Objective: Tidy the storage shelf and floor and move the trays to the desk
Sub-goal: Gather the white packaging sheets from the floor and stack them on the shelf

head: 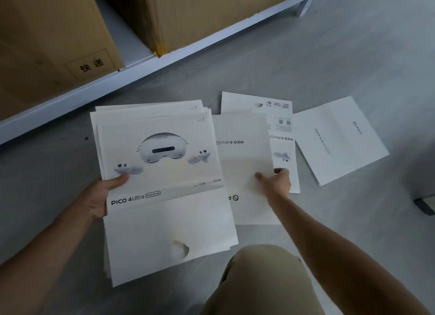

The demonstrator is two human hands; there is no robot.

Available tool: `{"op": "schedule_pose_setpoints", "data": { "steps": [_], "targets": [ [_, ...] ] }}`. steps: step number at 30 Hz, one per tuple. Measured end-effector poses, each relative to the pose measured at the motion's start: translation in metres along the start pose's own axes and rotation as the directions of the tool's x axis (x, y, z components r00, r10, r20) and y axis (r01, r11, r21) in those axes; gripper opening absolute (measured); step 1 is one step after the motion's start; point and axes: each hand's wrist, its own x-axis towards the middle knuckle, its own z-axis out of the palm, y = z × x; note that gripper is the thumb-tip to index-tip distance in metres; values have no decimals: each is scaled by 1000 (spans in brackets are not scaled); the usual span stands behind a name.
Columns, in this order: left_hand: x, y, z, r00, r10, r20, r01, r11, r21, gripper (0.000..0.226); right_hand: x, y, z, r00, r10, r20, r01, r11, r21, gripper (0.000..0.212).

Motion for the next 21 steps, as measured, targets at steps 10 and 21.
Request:
{"op": "schedule_pose_setpoints", "data": {
  "steps": [10,21],
  "targets": [
    [17,2,34,1000,23,19,-24,999,28,25,86,-22,-36,995,75,-58,-91,933,-347,83],
    [-12,11,56,1000,-5,-23,7,996,88,29,71,-36,-70,984,-163,74,154,982,114,28]
  ]
}}
